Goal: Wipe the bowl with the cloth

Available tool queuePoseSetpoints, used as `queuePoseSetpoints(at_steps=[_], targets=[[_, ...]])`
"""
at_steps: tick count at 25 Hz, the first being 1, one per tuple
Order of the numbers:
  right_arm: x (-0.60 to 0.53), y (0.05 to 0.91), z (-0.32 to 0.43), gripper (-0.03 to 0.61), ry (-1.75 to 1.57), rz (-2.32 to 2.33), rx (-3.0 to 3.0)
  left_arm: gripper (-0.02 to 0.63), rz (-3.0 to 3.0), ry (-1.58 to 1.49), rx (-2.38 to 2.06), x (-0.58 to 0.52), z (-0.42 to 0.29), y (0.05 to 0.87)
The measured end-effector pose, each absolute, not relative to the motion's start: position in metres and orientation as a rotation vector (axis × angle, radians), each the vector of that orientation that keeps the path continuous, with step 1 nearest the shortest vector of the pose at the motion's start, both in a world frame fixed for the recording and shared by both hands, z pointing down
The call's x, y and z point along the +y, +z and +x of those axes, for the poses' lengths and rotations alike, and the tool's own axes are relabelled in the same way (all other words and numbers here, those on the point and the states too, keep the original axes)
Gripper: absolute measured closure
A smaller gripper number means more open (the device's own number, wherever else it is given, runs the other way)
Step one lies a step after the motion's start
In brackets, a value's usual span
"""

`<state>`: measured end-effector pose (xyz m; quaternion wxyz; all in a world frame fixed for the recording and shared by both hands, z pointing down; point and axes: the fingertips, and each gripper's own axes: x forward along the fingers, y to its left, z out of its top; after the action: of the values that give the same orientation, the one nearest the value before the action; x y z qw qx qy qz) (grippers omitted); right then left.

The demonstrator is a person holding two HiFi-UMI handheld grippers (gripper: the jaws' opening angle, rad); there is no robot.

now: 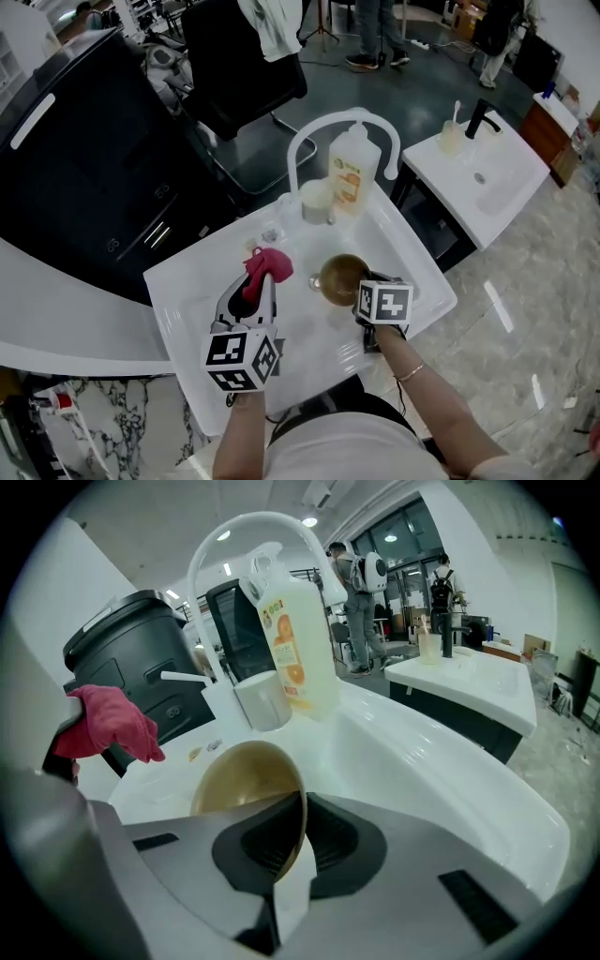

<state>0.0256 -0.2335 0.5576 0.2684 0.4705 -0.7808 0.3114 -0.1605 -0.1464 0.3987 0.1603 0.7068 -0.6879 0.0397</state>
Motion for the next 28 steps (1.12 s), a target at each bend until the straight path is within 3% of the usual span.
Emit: queuePoseSetpoints(at_steps=[28], targets=[[-0.305, 0.680, -0.011, 0.560, 0.939, 1.081, -1.942, 0.529, 1.735, 0.162, -2.052, -0.178, -0.196, 0.455]])
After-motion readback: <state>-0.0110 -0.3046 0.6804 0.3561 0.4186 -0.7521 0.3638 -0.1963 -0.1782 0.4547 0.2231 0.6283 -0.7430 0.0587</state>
